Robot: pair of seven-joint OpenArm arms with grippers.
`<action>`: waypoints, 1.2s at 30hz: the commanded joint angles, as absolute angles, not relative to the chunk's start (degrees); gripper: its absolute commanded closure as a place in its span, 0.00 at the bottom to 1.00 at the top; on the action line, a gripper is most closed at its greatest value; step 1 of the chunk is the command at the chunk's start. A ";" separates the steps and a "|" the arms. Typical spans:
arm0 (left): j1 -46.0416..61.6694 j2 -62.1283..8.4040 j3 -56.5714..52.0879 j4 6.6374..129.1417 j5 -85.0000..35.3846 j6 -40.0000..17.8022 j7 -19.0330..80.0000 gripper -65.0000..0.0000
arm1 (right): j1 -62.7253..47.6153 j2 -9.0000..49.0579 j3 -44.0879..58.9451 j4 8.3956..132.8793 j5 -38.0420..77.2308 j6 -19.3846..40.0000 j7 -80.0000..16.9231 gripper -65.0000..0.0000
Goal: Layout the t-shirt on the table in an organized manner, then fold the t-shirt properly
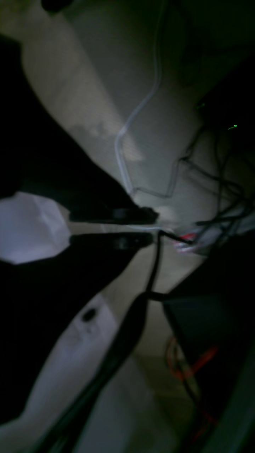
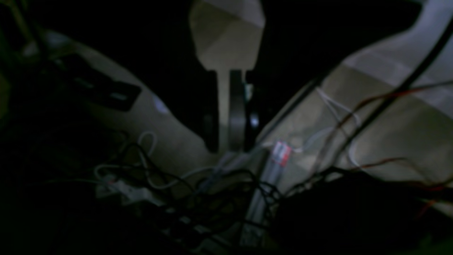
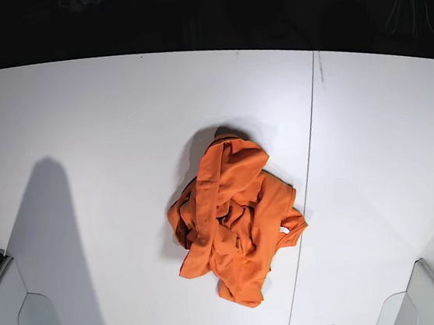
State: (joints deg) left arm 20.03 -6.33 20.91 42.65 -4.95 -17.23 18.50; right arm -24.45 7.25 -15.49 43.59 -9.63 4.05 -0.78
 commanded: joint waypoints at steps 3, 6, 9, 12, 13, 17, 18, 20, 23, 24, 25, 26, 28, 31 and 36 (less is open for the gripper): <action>27.14 -8.01 18.52 54.72 -5.56 -17.80 18.26 0.92 | -30.81 9.85 -15.51 54.08 -9.17 4.43 -0.01 0.93; 33.50 -9.13 14.26 66.59 -5.56 -17.82 18.28 0.82 | -36.58 12.75 -15.51 64.69 -8.32 4.43 -0.01 0.93; 39.05 -10.09 9.37 78.17 -6.33 -19.31 18.98 0.79 | -41.76 15.64 -15.51 75.68 -7.01 4.43 -0.01 0.93; 43.31 -11.31 4.25 89.62 -10.13 -23.07 20.93 0.79 | -45.87 18.24 -15.51 86.46 -5.43 4.40 -0.08 0.93; 44.42 -11.68 2.59 93.17 -11.90 -23.97 21.76 0.79 | -46.89 19.05 -15.51 89.62 -5.06 4.32 -0.19 0.93; 47.29 -13.58 -3.49 106.28 -18.44 -26.22 26.98 0.79 | -49.06 21.32 -15.51 100.25 -4.93 2.66 -0.86 0.93; 47.64 -14.26 -4.82 109.01 -19.59 -26.28 28.27 0.79 | -49.08 21.50 -15.49 102.48 -4.93 2.66 -1.34 0.93; 48.10 -15.92 -7.27 113.60 -21.50 -26.28 29.91 0.79 | -48.88 21.56 -15.51 106.54 -4.89 2.70 -2.92 0.93; 48.05 -18.79 -10.02 118.21 -24.08 -26.24 29.98 0.79 | -48.10 21.58 -15.51 112.14 -4.67 2.70 -3.09 0.93; 47.88 -19.75 -10.72 119.46 -25.12 -26.24 29.85 0.79 | -47.46 21.58 -15.51 113.73 -3.86 2.70 -3.09 0.93; 47.75 -20.71 -11.35 120.55 -26.09 -26.22 29.80 0.78 | -46.50 21.58 -15.49 115.07 -2.85 2.70 -3.09 0.93; 47.57 -21.58 -11.79 121.49 -26.89 -26.20 29.76 0.74 | -45.30 21.56 -15.49 116.11 -1.83 2.72 -3.09 0.93; 46.72 -23.42 -12.14 122.37 -27.83 -26.22 28.47 0.62 | -41.89 21.37 -15.51 116.97 0.14 2.81 -3.09 0.93; 43.29 -26.17 -12.12 122.23 -29.17 -26.20 26.94 0.47 | -34.92 19.90 -15.51 116.92 2.31 2.74 -5.08 0.93; 32.51 -29.89 -11.90 121.10 -32.91 -26.15 26.89 0.46 | -22.41 13.85 -15.44 116.77 3.22 2.79 -11.27 0.72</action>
